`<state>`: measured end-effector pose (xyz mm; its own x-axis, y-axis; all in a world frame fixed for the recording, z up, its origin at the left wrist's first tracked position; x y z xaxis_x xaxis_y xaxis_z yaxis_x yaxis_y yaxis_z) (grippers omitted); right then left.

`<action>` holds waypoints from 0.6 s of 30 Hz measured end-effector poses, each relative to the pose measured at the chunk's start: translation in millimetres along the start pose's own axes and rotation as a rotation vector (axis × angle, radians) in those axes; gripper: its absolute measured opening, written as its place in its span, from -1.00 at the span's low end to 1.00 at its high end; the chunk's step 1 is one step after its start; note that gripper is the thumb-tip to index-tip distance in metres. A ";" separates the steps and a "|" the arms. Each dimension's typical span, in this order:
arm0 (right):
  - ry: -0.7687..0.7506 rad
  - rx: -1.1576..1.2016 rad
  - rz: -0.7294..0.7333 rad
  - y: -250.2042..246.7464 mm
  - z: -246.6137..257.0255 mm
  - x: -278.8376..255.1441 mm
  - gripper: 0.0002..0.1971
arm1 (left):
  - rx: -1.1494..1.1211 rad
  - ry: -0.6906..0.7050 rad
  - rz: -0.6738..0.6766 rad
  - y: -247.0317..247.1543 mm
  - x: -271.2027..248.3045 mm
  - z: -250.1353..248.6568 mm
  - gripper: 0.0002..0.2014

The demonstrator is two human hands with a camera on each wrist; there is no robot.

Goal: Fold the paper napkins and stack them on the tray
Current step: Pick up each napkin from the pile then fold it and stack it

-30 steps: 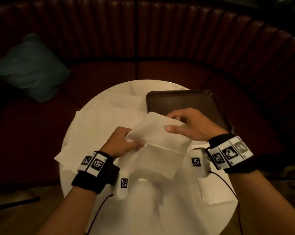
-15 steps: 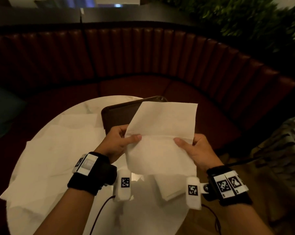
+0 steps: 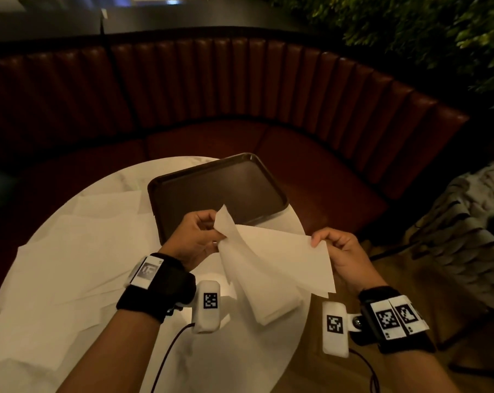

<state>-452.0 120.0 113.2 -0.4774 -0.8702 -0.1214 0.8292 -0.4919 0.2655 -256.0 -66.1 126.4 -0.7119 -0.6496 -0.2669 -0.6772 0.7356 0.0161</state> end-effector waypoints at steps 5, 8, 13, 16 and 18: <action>0.027 0.080 -0.038 -9.9 -5.7 -0.8 -0.51 | 0.049 0.020 0.065 -3.3 0.3 0.8 -0.86; 0.065 0.139 -0.063 -12.9 -8.4 0.1 -0.54 | 0.114 0.033 0.083 -6.5 -1.5 -1.6 -0.82; 0.144 0.185 -0.075 -8.7 -16.7 8.2 -0.83 | 0.194 0.019 0.090 -18.2 -4.5 -4.7 -0.77; 0.216 0.179 -0.096 -3.2 -22.6 17.0 -0.61 | 0.202 -0.004 0.123 -27.7 -6.7 -4.1 -0.63; 0.251 0.228 -0.096 2.3 -24.7 21.0 -0.72 | 0.171 -0.036 0.121 -34.0 -6.4 0.2 -0.51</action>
<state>-453.0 99.9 87.6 -0.4403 -0.8134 -0.3802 0.6843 -0.5782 0.4444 -228.3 -86.9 127.3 -0.7772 -0.5491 -0.3074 -0.5432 0.8320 -0.1129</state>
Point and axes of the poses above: each hand's wrist, its own x-axis towards the middle knuckle, its own y-axis out of the palm, z = x × y, the point moved 1 cm from there along x, towards the middle knuckle, and after that the axes turned 10 degrees about x, right-handed, at the moved point
